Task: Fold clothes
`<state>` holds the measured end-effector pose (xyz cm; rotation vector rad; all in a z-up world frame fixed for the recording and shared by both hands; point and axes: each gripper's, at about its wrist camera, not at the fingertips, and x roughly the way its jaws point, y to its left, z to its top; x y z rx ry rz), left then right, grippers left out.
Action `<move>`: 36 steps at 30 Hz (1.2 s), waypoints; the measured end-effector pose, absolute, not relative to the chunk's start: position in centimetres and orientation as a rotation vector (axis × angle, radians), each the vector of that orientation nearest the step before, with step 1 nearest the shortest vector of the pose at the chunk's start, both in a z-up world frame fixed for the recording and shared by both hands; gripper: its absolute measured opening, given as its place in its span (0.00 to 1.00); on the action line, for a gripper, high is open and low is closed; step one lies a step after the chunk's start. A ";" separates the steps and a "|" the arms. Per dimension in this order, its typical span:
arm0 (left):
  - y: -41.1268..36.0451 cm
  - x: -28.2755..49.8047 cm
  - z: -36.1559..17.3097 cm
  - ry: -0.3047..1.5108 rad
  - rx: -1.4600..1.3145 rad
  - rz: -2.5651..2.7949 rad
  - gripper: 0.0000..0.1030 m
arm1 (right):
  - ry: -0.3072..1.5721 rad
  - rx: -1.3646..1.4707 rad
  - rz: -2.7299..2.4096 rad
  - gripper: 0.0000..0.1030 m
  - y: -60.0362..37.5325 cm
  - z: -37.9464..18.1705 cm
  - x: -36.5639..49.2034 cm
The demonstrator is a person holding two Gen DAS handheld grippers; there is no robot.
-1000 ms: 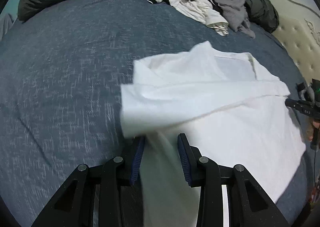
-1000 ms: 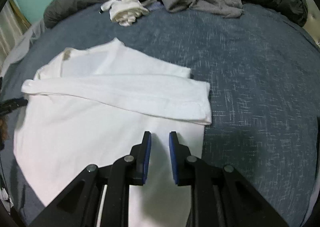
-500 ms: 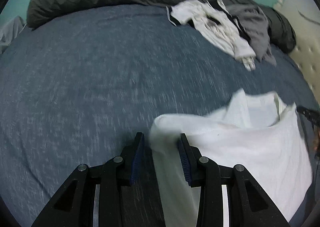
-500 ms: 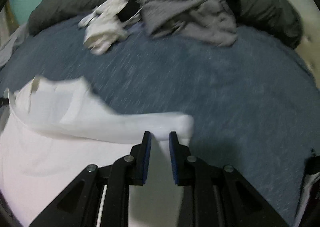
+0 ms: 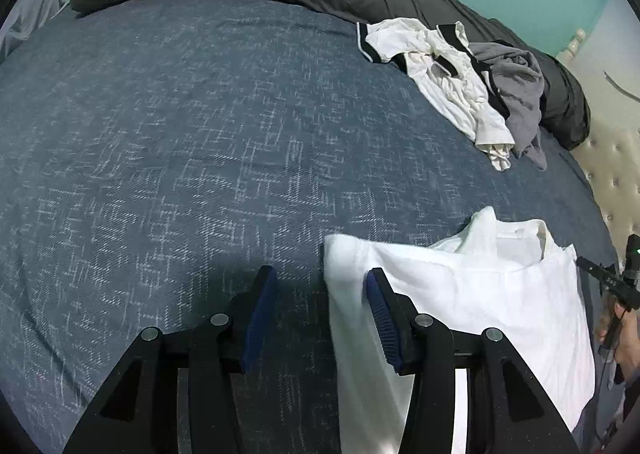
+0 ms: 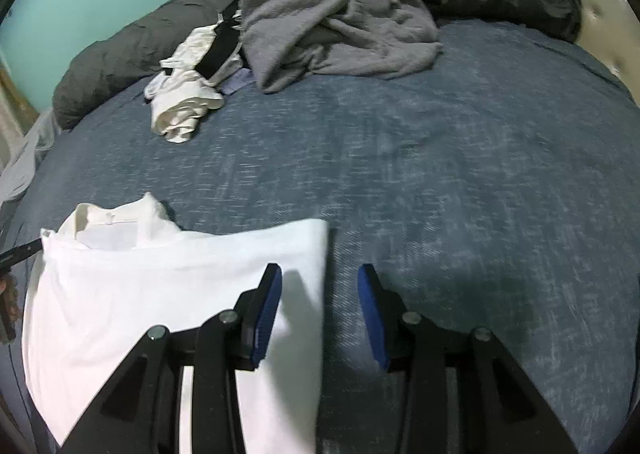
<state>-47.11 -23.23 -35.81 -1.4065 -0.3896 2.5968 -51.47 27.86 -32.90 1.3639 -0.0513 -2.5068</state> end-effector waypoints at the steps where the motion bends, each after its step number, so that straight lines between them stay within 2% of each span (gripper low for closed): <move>1: -22.9 -47.4 -35.9 -0.388 -1.396 2.588 0.49 | -0.044 1.365 -2.502 0.38 27.6 -33.0 -51.6; 2: -22.7 -47.5 -36.0 -0.382 -1.395 2.583 0.47 | -0.043 1.362 -2.499 0.38 27.5 -33.0 -51.7; 4: -22.2 -47.9 -36.1 -0.367 -1.390 2.573 0.23 | -0.038 1.339 -2.505 0.37 27.4 -32.7 -51.5; 5: -22.0 -47.8 -36.0 -0.358 -1.382 2.574 0.18 | -0.035 1.328 -2.507 0.24 27.4 -32.6 -51.4; 6: -21.8 -47.8 -35.9 -0.348 -1.374 2.578 0.07 | -0.033 1.317 -2.510 0.12 27.4 -32.4 -51.3; 7: -21.7 -47.6 -35.6 -0.341 -1.363 2.588 0.04 | -0.030 1.306 -2.512 0.09 27.3 -32.3 -51.2; 8: -21.8 -47.4 -35.2 -0.345 -1.349 2.596 0.04 | -0.028 1.294 -2.515 0.02 27.3 -32.1 -51.1; 9: -21.9 -47.2 -34.8 -0.349 -1.335 2.603 0.04 | -0.026 1.283 -2.517 0.02 27.3 -31.9 -51.0; 19: -23.2 -47.5 -31.8 -0.381 -1.281 2.655 0.04 | 0.010 1.142 -2.638 0.01 27.6 -27.7 -50.8; 26: -22.6 -49.2 -34.5 -0.364 -1.397 2.625 0.04 | 0.028 1.311 -2.644 0.01 26.9 -30.4 -53.1; 30: -22.8 -49.2 -35.9 -0.388 -1.435 2.619 0.08 | 0.040 1.398 -2.606 0.01 26.6 -33.1 -53.3; 34: -24.2 -47.5 -34.8 -0.437 -1.406 2.628 0.12 | 0.008 1.396 -2.609 0.04 27.5 -32.7 -51.9; 35: -24.6 -46.7 -34.6 -0.459 -1.402 2.616 0.14 | -0.009 1.386 -2.606 0.06 27.9 -32.3 -51.3; 36: -24.9 -45.6 -34.3 -0.485 -1.395 2.592 0.20 | -0.026 1.376 -2.603 0.08 28.3 -31.9 -50.6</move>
